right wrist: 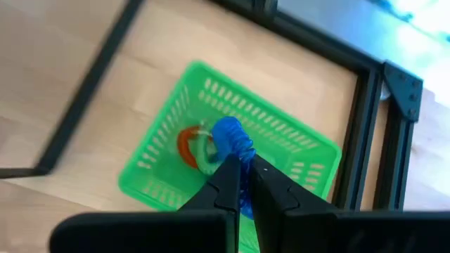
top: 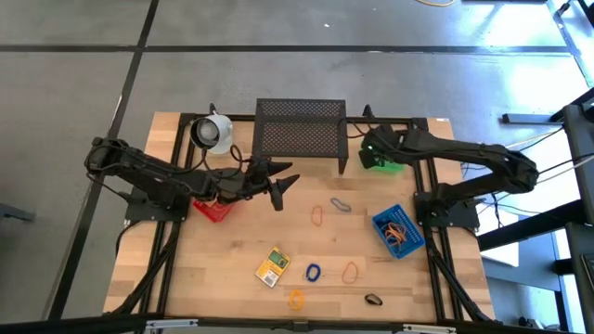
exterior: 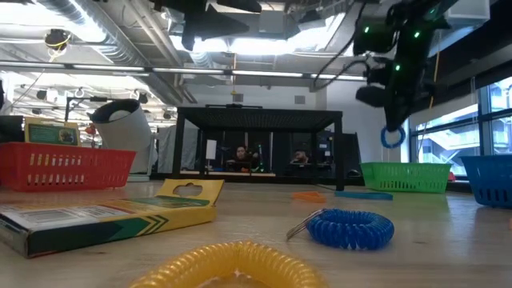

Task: Pick & Place Office Desk Supplies
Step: Put the blue spring keychain into the green bin, then put the blue rubber band into the blue bin

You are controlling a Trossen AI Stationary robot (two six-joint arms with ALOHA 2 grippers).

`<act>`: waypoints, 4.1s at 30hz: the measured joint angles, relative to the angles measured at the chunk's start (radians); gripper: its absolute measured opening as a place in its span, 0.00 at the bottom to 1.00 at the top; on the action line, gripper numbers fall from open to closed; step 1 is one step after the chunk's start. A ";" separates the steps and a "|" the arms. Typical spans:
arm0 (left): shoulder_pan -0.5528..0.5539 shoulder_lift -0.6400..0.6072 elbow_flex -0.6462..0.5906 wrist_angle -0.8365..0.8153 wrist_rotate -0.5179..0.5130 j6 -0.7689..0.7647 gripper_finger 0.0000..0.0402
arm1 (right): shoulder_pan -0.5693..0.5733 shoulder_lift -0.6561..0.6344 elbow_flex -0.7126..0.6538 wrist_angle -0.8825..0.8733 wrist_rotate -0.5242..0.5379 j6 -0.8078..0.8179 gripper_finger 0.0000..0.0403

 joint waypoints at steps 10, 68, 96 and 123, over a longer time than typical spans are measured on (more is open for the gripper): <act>-0.002 0.000 0.000 -0.066 0.001 -0.073 0.52 | -0.081 0.160 0.000 0.014 -0.085 -0.061 0.04; -0.088 -0.001 0.000 -0.464 0.200 -0.147 0.52 | 0.502 -0.205 0.000 0.231 -0.117 0.125 0.35; -0.186 0.000 0.000 -0.453 0.156 -0.323 0.52 | 0.541 0.390 0.000 0.403 -0.328 0.083 0.68; -0.214 0.000 0.000 -0.469 0.103 -0.317 0.52 | 0.451 0.481 0.003 0.428 -0.389 0.113 0.33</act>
